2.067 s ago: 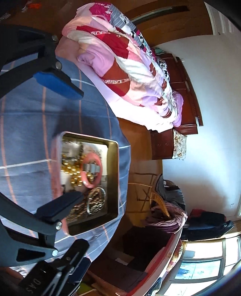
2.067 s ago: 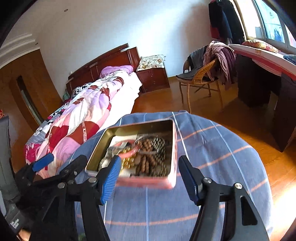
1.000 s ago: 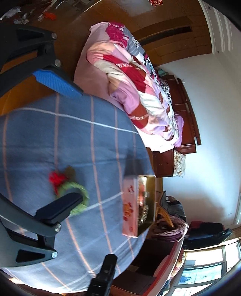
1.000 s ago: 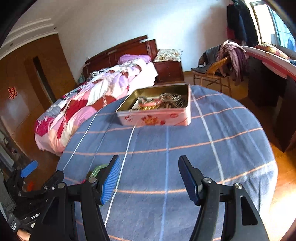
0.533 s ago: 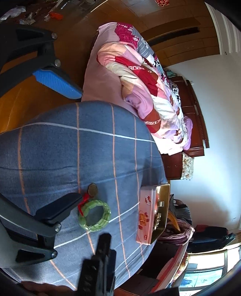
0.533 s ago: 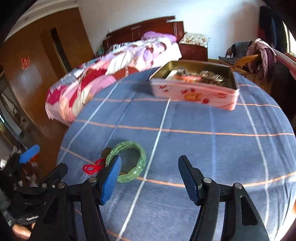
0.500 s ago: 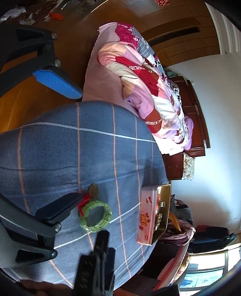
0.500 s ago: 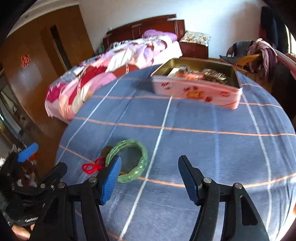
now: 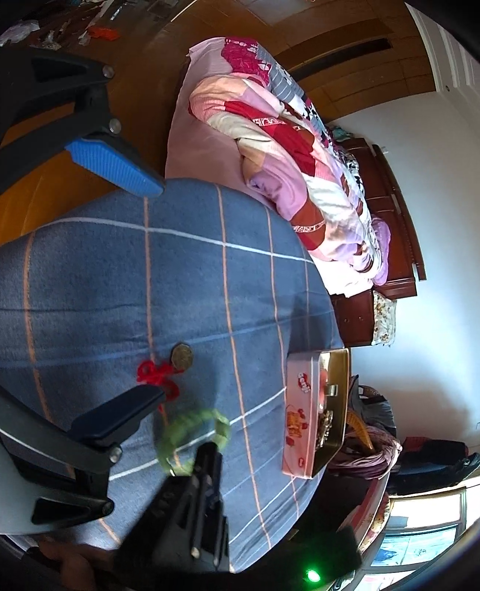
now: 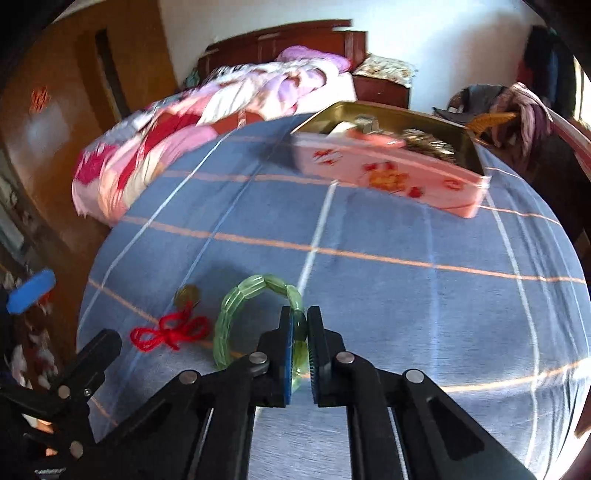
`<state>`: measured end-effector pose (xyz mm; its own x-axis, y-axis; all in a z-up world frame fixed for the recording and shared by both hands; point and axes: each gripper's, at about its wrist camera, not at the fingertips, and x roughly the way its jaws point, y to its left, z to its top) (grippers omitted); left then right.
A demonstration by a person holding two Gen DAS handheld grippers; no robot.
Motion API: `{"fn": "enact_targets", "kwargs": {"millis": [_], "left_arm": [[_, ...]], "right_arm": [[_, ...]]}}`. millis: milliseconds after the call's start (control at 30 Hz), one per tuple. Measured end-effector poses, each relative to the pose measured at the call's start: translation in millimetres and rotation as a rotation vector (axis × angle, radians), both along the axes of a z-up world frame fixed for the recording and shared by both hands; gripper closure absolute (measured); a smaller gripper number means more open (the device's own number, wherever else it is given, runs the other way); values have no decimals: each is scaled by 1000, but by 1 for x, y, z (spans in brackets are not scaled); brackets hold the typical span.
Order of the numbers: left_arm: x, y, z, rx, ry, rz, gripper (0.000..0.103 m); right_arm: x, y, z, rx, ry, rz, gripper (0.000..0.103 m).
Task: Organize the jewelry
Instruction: 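Grasp the green jade bangle with the right tool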
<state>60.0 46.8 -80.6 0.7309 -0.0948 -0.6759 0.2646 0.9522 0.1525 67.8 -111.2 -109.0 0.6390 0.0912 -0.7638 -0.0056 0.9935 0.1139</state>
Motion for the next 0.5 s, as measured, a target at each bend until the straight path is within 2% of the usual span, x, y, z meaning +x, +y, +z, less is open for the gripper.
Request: {"fn": "enact_targets", "kwargs": {"millis": [267,500], "left_arm": [[5,-8,1,-37,21,-15,0],[5,-11,-5,-178,117,-64,6]], "right_arm": [[-20,-49,26,16,-63,-108,97],[-30,-68,20,-4,-59,-170,97]]}}
